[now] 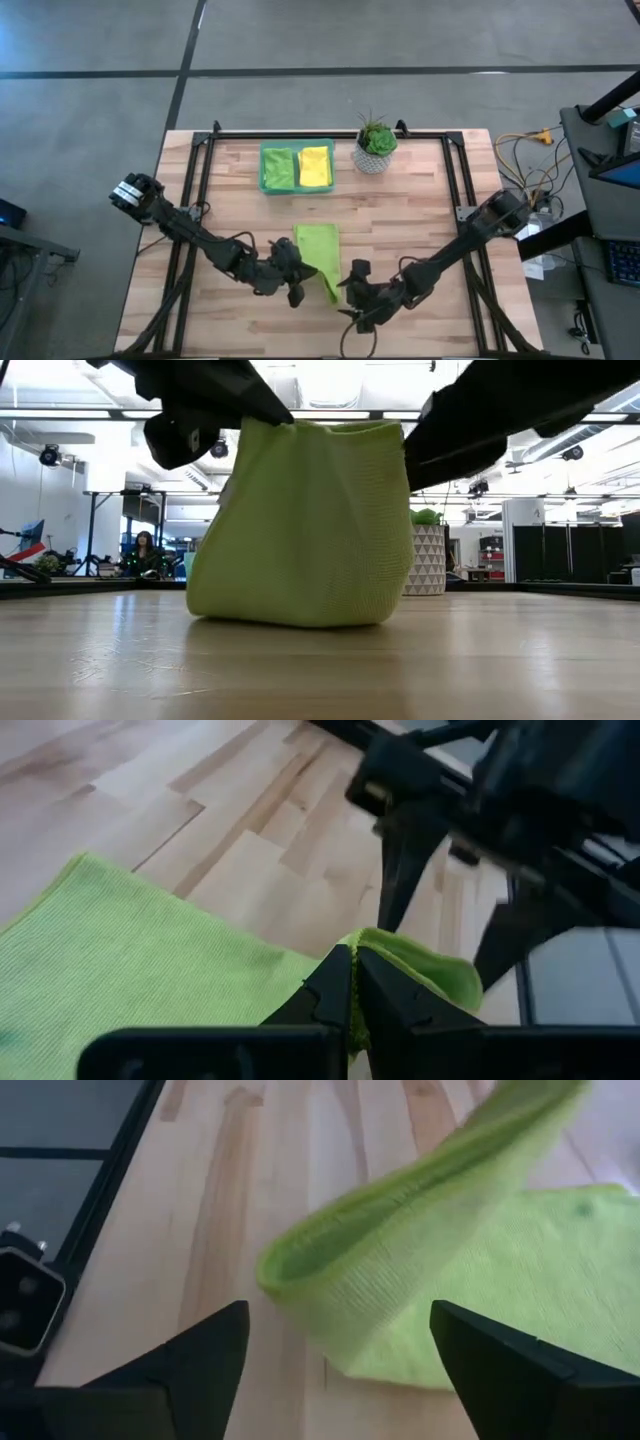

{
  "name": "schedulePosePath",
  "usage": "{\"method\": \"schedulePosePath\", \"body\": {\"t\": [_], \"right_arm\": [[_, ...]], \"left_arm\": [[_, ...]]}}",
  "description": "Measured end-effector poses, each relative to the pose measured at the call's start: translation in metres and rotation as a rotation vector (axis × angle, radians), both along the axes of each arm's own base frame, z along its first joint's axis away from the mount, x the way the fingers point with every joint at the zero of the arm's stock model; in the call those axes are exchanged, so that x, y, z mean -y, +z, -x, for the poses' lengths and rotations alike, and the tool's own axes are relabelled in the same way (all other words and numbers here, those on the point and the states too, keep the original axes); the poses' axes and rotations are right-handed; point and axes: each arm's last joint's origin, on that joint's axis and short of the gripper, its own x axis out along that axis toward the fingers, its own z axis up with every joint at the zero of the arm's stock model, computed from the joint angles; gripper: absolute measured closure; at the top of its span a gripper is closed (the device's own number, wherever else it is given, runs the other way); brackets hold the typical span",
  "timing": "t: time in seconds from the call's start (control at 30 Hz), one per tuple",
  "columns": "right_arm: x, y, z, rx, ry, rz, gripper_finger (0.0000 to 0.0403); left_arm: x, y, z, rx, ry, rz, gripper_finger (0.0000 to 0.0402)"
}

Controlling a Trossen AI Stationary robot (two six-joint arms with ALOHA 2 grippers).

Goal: Fold microfiber towels
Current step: Fold the light green microfiber towel

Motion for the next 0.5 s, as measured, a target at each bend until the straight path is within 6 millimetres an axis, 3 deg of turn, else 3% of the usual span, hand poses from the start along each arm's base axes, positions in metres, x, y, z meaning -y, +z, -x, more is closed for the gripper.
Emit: {"method": "schedulePosePath", "body": {"t": [0.27, 0.5], "right_arm": [[-0.014, -0.002, -0.024, 0.003, -0.078, 0.066, 0.011], [-0.014, 0.006, -0.029, -0.073, -0.239, 0.172, 0.0197]], "left_arm": [[-0.002, 0.0, -0.001, 0.005, 0.011, 0.001, 0.0401], [-0.003, 0.0, -0.001, -0.003, 0.012, -0.004, 0.0401]]}}
